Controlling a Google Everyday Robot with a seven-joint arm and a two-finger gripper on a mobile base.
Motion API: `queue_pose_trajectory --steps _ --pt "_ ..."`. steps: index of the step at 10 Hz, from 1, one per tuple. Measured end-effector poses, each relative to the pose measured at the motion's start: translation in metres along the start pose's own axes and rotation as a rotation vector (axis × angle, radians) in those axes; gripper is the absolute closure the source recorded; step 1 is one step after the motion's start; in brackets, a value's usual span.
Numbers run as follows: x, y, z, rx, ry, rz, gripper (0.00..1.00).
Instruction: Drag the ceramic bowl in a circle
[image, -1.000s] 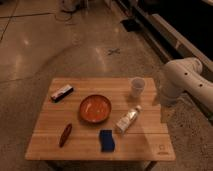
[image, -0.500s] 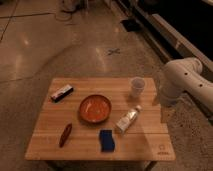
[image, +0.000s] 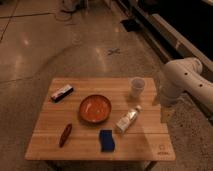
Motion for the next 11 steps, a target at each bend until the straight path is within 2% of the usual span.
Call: queue_pose_trajectory --steps 3,6,8,10,11 --pt "-0.001 -0.003 -0.002 0.007 -0.003 -0.017 0.35" --pt "-0.047 -0.036 -0.009 0.098 -0.019 -0.202 0.35" --pt "-0.087 -0.049 -0.004 0.155 -0.046 -0.373 0.35" --pt "-0.125 -0.059 0.013 0.18 -0.078 -0.553 0.35" --pt "-0.14 -0.065 0.025 0.175 -0.094 -0.626 0.35"
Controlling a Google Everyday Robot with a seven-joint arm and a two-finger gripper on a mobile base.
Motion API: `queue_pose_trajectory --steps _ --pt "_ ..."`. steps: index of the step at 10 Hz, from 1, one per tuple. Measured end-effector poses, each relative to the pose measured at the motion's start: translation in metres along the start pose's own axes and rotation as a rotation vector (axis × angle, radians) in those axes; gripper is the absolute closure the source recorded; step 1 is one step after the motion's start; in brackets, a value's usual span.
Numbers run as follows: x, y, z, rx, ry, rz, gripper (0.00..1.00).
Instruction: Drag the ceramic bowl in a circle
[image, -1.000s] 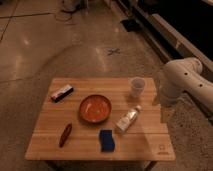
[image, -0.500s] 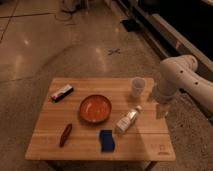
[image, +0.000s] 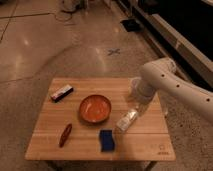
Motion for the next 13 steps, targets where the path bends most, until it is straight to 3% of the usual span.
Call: queue_pose_trajectory --steps 3,6,9,13 --pt "-0.007 -0.039 0.039 -0.015 -0.038 -0.155 0.35" --pt "-0.008 -0.075 0.063 -0.006 -0.041 -0.255 0.35" --pt "-0.005 -0.088 0.094 -0.029 -0.038 -0.306 0.35" --pt "0.009 -0.089 0.128 -0.071 -0.017 -0.299 0.35"
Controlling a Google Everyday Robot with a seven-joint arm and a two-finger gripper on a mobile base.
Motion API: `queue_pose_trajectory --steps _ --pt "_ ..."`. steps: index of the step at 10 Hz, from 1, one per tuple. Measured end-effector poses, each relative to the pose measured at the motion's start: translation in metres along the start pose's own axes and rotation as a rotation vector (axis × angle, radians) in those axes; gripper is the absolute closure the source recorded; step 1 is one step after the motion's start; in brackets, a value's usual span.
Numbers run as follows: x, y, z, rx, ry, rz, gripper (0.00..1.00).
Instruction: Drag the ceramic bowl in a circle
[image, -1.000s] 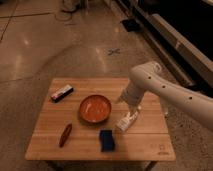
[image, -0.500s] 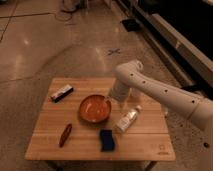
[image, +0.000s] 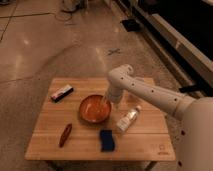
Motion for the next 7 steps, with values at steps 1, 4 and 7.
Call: queue_pose_trajectory --steps 1,4,7 --pt "0.002 0.002 0.008 -0.013 0.0 0.004 0.35" --pt "0.005 0.008 0.023 -0.046 0.002 0.009 0.37" --pt "-0.001 0.019 0.031 -0.077 -0.008 0.002 0.67"
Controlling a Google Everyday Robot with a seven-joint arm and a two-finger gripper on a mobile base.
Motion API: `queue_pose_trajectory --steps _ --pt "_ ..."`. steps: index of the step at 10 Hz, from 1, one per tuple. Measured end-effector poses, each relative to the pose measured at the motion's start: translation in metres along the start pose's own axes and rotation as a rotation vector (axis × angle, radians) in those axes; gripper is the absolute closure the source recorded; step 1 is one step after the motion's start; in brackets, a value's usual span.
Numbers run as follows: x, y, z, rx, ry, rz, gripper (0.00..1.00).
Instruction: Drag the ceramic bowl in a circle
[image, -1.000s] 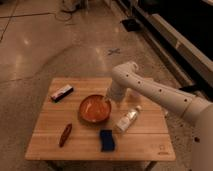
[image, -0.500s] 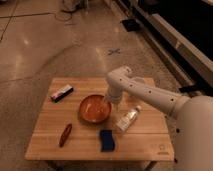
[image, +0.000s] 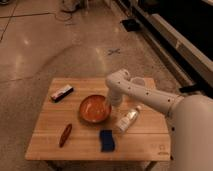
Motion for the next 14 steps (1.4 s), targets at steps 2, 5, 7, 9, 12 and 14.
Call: queue_pose_trajectory --steps 2,5,7,9,12,14 --pt "-0.01 -0.001 0.001 -0.012 -0.016 -0.017 0.87" --pt "-0.033 -0.016 -0.009 0.006 -0.038 -0.071 1.0" --pt "-0.047 -0.03 -0.014 0.014 -0.046 -0.11 1.0" --pt "-0.058 -0.048 -0.016 0.02 -0.049 -0.141 1.0" --pt "-0.065 -0.08 -0.014 0.025 -0.043 -0.127 1.0" --pt "-0.063 -0.101 -0.013 0.025 -0.034 -0.091 1.0"
